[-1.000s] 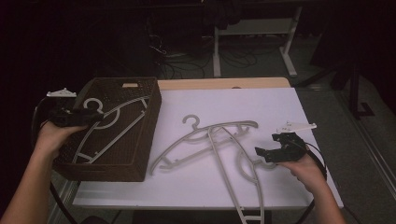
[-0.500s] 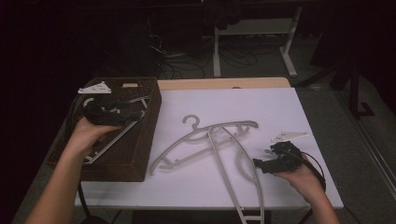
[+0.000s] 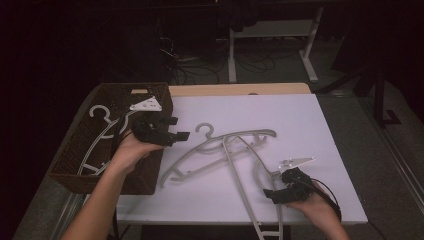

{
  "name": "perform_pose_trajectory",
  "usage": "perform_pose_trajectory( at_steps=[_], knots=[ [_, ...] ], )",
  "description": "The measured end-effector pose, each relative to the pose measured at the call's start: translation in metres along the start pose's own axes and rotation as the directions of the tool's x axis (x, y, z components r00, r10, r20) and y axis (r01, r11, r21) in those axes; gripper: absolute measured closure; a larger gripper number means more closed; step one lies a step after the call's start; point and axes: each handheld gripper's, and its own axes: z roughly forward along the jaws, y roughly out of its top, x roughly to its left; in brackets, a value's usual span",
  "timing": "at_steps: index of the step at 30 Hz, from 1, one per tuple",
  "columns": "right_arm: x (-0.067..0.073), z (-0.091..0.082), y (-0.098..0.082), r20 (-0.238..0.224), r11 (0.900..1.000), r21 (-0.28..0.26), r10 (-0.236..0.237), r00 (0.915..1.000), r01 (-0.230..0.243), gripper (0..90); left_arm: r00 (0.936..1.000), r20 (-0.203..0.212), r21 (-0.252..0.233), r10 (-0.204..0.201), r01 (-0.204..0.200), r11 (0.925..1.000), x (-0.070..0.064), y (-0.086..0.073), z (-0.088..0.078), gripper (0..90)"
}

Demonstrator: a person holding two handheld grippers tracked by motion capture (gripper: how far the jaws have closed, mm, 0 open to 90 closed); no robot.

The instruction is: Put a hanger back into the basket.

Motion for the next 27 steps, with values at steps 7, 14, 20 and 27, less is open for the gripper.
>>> perform_pose_trajectory(
  at_steps=[7, 14, 20, 27],
  knots=[
    [0.007, 0.011, 0.007, 0.019, 0.999, 0.029, -0.03, 0.9994, 0.029, 30.8, 0.9998, 0.016, 0.023, 0.013, -0.014, 0.9996, -0.008, -0.007, 0.013, 21.4],
    [0.005, 0.012, 0.01, 0.02, 0.999, 0.035, -0.035, 0.9992, 0.034, 41.6, 0.9997, 0.025, 0.04, 0.009, -0.01, 0.9992, -0.01, -0.012, 0.019, 21.5],
    [0.001, 0.013, 0.015, -0.001, 0.998, 0.042, -0.055, 0.9985, 0.055, 50.4, 0.9993, 0.033, 0.053, 0.015, -0.017, 0.9985, -0.013, -0.015, 0.022, 21.6],
    [-0.003, 0.017, 0.03, -0.018, 0.989, 0.045, -0.137, 0.9903, 0.138, 51.1, 0.9992, 0.038, 0.063, 0.015, -0.018, 0.9978, -0.015, -0.017, 0.024, 21.7]
  ],
)
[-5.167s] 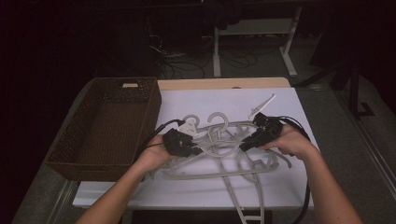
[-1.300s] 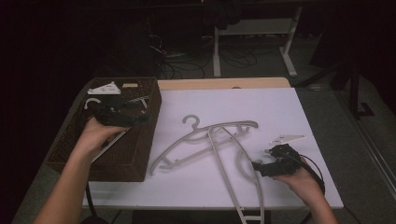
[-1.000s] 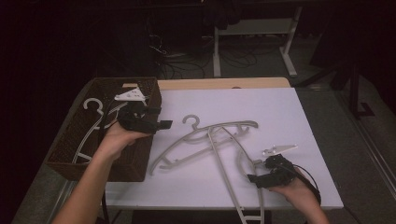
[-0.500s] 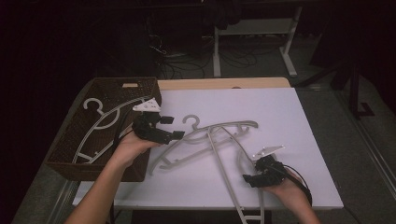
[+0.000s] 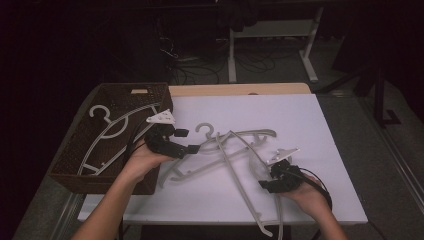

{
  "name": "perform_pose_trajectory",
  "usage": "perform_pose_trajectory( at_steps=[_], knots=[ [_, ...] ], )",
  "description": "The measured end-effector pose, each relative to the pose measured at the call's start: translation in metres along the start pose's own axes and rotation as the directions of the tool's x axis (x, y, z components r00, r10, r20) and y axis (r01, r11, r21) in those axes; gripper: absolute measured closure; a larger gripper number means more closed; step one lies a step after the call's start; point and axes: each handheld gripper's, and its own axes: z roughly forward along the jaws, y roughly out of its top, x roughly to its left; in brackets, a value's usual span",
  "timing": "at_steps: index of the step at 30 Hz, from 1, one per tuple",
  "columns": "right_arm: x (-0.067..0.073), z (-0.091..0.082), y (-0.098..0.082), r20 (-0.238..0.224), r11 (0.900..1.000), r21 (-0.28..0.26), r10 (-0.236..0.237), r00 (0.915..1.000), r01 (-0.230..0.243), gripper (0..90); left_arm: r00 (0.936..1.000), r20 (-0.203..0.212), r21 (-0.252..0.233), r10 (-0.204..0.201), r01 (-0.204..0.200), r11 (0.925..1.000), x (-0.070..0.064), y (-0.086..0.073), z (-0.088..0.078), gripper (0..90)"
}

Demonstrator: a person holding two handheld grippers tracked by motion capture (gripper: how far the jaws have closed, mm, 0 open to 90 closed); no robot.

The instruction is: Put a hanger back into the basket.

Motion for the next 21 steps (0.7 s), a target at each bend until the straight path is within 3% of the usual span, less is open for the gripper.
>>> perform_pose_trajectory(
  at_steps=[6, 8, 12, 16, 18, 21],
  knots=[
    [-0.005, 0.006, 0.021, -0.019, 0.995, -0.011, -0.095, 0.9953, 0.095, 51.8, 1.0, 0.003, 0.005, 0.003, -0.003, 1.0, -0.002, 0.0, 0.002, 21.7],
    [-0.006, 0.012, 0.032, -0.038, 0.99, -0.022, -0.14, 0.9895, 0.139, 51.9, 1.0, 0.005, 0.004, 0.005, -0.005, 1.0, -0.003, 0.001, 0.003, 21.8],
    [-0.006, 0.021, 0.048, -0.07, 0.983, -0.04, -0.183, 0.9806, 0.181, 52.0, 0.9999, 0.009, 0.007, 0.009, -0.009, 0.9999, -0.005, 0.001, 0.003, 21.8],
    [-0.004, 0.031, 0.058, -0.082, 0.984, -0.039, -0.178, 0.9805, 0.176, 50.1, 0.9999, 0.009, 0.009, 0.007, -0.007, 0.9999, -0.003, -0.001, 0.004, 21.8],
    [-0.003, 0.033, 0.056, -0.049, 0.986, -0.03, -0.168, 0.9845, 0.167, 46.7, 1.0, 0.01, 0.008, 0.003, -0.003, 1.0, -0.003, -0.001, 0.004, 21.8],
    [-0.004, 0.028, 0.05, -0.037, 0.992, -0.045, -0.119, 0.9922, 0.117, 41.2, 0.9999, 0.011, 0.01, 0.007, -0.007, 0.9999, -0.004, -0.001, 0.004, 21.8]
  ],
)
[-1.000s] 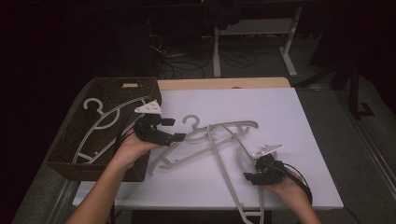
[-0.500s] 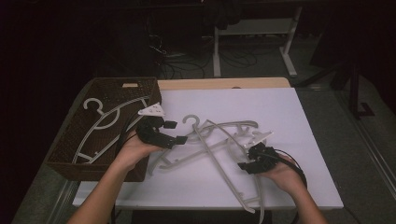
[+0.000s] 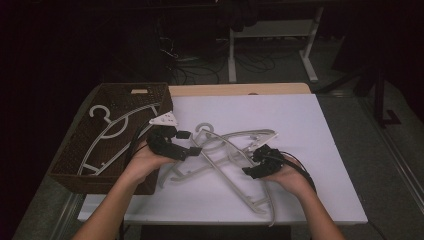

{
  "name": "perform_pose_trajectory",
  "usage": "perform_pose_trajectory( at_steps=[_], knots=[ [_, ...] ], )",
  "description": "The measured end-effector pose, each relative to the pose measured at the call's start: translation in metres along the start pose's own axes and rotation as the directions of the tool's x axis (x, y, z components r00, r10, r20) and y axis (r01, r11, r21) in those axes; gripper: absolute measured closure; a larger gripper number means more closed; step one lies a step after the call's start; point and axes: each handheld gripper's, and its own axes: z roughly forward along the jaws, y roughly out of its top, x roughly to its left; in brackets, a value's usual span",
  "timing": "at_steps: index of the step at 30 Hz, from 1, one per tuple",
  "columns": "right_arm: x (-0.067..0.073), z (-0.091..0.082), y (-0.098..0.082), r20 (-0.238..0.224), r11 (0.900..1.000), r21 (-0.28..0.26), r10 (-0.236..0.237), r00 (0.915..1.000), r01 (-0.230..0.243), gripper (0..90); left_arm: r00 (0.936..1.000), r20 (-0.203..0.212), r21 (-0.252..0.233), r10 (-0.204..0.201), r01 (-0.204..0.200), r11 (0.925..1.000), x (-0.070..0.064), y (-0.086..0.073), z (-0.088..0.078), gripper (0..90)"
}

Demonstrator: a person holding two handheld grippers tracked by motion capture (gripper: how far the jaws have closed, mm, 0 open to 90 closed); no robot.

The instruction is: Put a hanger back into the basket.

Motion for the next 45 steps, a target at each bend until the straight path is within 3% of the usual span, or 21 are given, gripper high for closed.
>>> perform_pose_trajectory(
  at_steps=[4, 8, 13, 19, 24, 25, 27, 30, 31, 38, 45],
  knots=[
    [0.002, -0.012, -0.015, 0.018, 0.996, -0.005, 0.093, 0.9955, -0.093, 39.3, 1.0, -0.002, 0.003, 0.003, -0.003, 1.0, -0.001, 0.0, 0.0, 21.8],
    [0.01, -0.019, -0.031, 0.038, 0.985, 0.005, 0.171, 0.9845, -0.172, 43.4, 1.0, -0.002, 0.001, 0.002, -0.002, 1.0, -0.001, 0.0, 0.0, 21.9],
    [0.022, -0.02, -0.038, 0.052, 0.977, 0.017, 0.209, 0.9765, -0.21, 54.0, 1.0, -0.002, 0.004, 0.002, -0.002, 1.0, 0.0, 0.0, 0.0, 22.0],
    [0.02, -0.016, -0.033, 0.083, 0.98, 0.033, 0.194, 0.9774, -0.197, 73.7, 1.0, -0.002, 0.005, 0.002, -0.002, 1.0, 0.0, 0.0, 0.0, 22.0],
    [0.013, -0.019, -0.032, 0.094, 0.983, 0.042, 0.173, 0.9805, -0.177, 77.9, 1.0, 0.0, 0.004, 0.001, -0.001, 1.0, 0.0, 0.0, 0.0, 22.1],
    [0.005, -0.024, -0.034, 0.078, 0.987, 0.037, 0.155, 0.9848, -0.158, 80.4, 1.0, -0.001, 0.006, 0.002, -0.002, 1.0, 0.0, 0.0, 0.001, 22.1],
    [0.001, -0.028, -0.034, 0.064, 0.993, 0.039, 0.107, 0.9922, -0.11, 80.8, 1.0, -0.002, 0.009, 0.005, -0.005, 0.9999, -0.001, 0.0, 0.002, 22.1],
    [-0.005, -0.032, -0.033, 0.053, 0.996, 0.037, 0.076, 0.9957, -0.078, 80.9, 0.9997, -0.013, 0.024, 0.018, -0.018, 0.9996, -0.002, 0.0, 0.004, 22.3],
    [-0.014, -0.037, -0.033, 0.017, 0.998, 0.012, 0.065, 0.9977, -0.065, 81.0, 0.9992, -0.022, 0.038, 0.035, -0.034, 0.9987, -0.005, 0.0, 0.007, 22.4],
    [-0.031, -0.041, -0.034, -0.049, 0.999, -0.001, 0.032, 0.9983, -0.032, 81.2, 0.9958, -0.026, 0.092, 0.087, -0.085, 0.9921, -0.014, 0.001, 0.03, 22.8],
    [-0.033, -0.048, -0.033, -0.092, 0.999, -0.022, 0.022, 0.9955, -0.024, 81.4, 0.984, -0.08, 0.158, 0.16, -0.145, 0.9766, -0.015, -0.002, 0.059, 25.7]
  ],
)
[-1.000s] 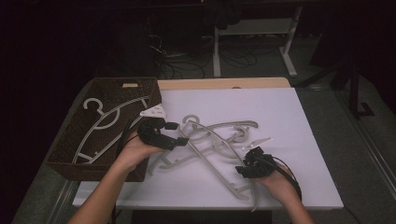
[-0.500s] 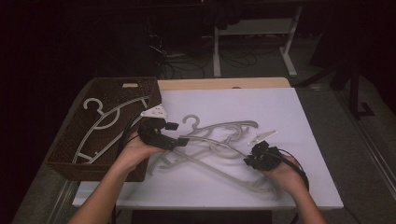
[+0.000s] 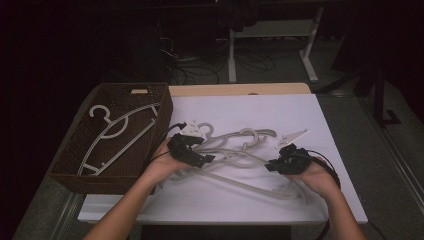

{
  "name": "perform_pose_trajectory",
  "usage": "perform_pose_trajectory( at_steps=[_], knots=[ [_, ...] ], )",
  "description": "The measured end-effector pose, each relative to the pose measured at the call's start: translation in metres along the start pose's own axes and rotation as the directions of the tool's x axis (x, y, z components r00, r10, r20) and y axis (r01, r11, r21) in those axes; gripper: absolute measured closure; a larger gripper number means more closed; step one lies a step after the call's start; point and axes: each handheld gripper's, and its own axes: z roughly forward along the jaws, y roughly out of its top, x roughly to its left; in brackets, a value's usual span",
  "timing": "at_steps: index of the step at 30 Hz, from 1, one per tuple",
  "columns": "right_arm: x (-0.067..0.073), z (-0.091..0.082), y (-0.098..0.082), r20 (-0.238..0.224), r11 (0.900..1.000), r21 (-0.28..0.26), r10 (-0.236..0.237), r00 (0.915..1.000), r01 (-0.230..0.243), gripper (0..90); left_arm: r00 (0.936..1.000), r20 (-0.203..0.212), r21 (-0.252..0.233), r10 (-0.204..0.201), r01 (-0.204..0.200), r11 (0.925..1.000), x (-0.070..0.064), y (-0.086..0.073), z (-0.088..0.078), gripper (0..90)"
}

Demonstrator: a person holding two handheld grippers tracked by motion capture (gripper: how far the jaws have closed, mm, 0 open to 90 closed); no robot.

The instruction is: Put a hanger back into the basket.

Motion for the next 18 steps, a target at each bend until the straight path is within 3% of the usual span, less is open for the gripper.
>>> perform_pose_trajectory(
  at_steps=[9, 18],
  knots=[
    [0.0, -0.009, 0.004, -0.067, 0.999, -0.037, -0.017, 0.9976, 0.014, 81.4, 0.9979, -0.009, 0.053, 0.065, -0.064, 0.9966, -0.003, 0.002, 0.017, 32.5],
    [0.006, -0.01, 0.014, -0.134, 0.997, -0.048, -0.065, 0.9889, 0.059, 81.4, 0.9912, 0.016, 0.085, 0.131, -0.132, 0.9875, -0.007, 0.001, 0.017, 58.6]
  ],
)
